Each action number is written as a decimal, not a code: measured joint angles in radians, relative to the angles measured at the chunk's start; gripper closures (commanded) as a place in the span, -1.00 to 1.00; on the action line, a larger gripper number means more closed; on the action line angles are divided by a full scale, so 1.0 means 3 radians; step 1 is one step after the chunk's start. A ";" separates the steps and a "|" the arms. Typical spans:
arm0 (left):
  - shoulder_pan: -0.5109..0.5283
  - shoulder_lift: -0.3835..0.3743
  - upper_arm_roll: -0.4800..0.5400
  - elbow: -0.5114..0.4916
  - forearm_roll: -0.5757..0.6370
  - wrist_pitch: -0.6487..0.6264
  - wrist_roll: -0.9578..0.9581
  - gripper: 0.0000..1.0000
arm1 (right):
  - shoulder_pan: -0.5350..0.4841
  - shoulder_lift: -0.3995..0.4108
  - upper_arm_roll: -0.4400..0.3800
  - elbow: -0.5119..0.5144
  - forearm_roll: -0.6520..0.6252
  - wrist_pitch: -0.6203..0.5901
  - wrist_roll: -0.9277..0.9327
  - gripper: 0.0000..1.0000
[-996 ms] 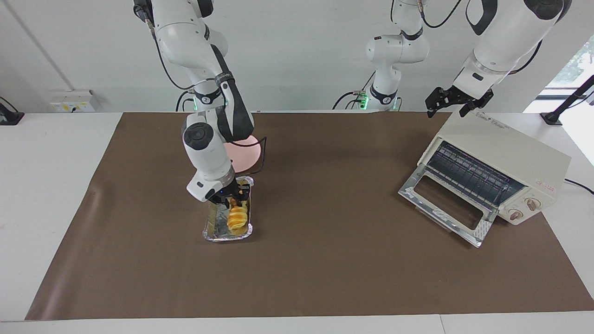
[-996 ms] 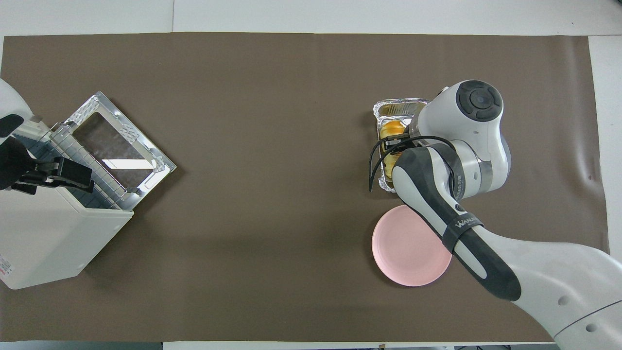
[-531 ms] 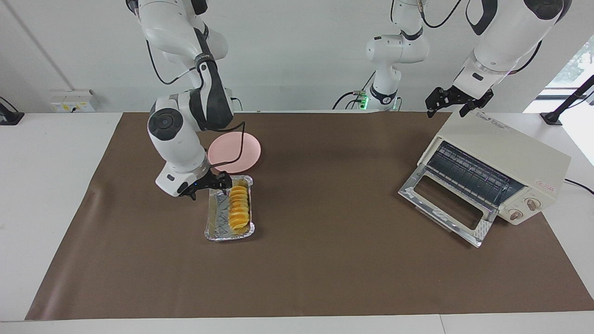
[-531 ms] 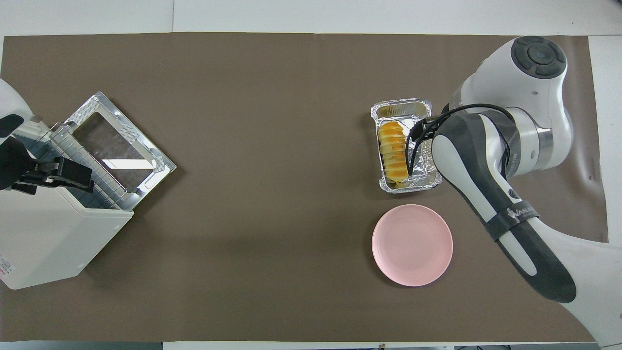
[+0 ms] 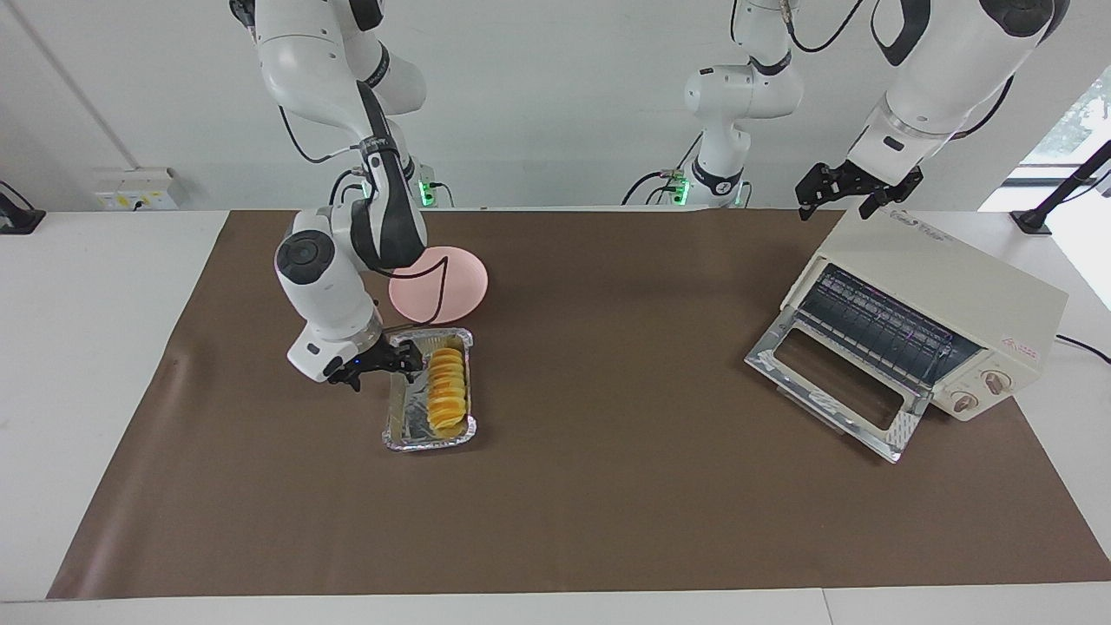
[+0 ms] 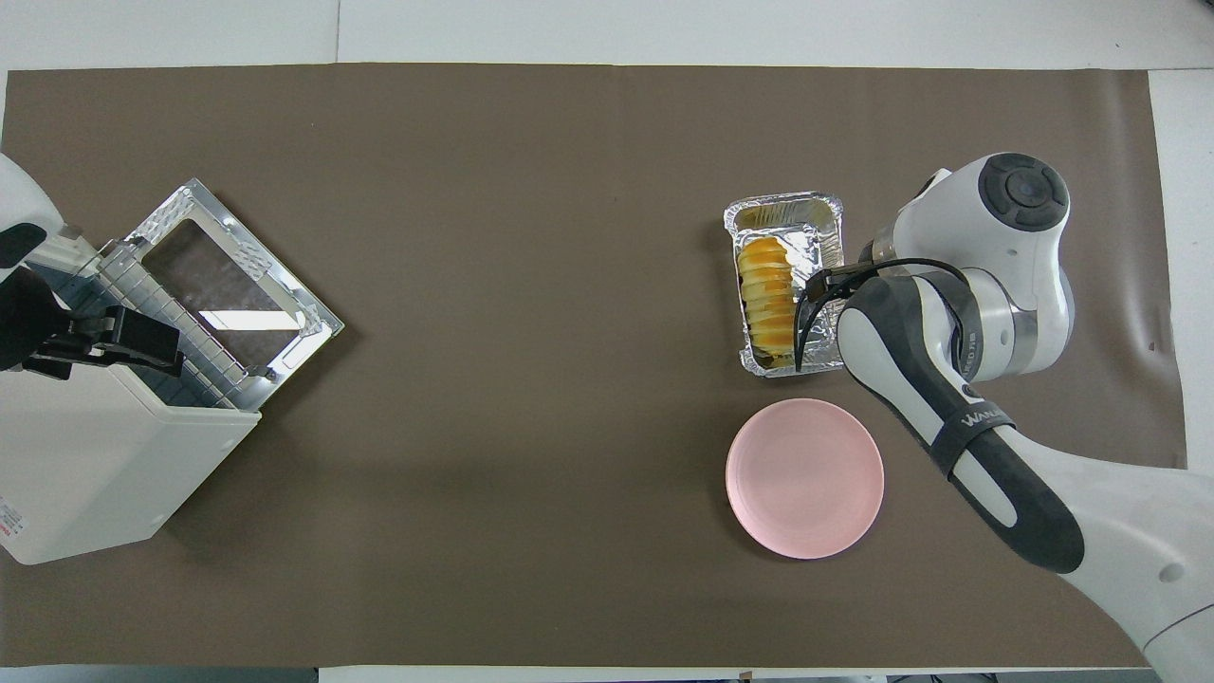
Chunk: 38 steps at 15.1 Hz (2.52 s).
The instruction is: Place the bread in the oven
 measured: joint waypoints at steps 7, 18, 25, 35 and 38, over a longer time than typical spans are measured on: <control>0.0000 0.0000 0.0000 0.0000 0.0000 0.0000 0.0000 -1.00 | -0.0001 0.0000 0.0000 -0.0039 0.0154 0.0065 0.0000 1.00; 0.0000 0.0000 0.0000 0.0000 0.0000 0.0000 0.0000 -1.00 | 0.1044 0.0127 0.0080 0.0696 0.0529 -0.0206 0.1056 1.00; 0.0000 0.0000 0.0000 0.0000 0.0000 0.0000 0.0000 -1.00 | 0.1394 0.0679 0.0064 0.1125 0.0525 0.0088 0.1364 1.00; 0.0000 0.0000 0.0000 0.0000 0.0000 0.0000 0.0000 -1.00 | 0.1232 0.0270 -0.0049 0.1301 0.0338 -0.0601 0.1366 -1.00; 0.0000 0.0000 0.0001 -0.0001 0.0000 0.0000 0.0000 -1.00 | 0.0974 -0.0203 -0.0060 0.1327 0.0285 -0.1137 0.1299 -1.00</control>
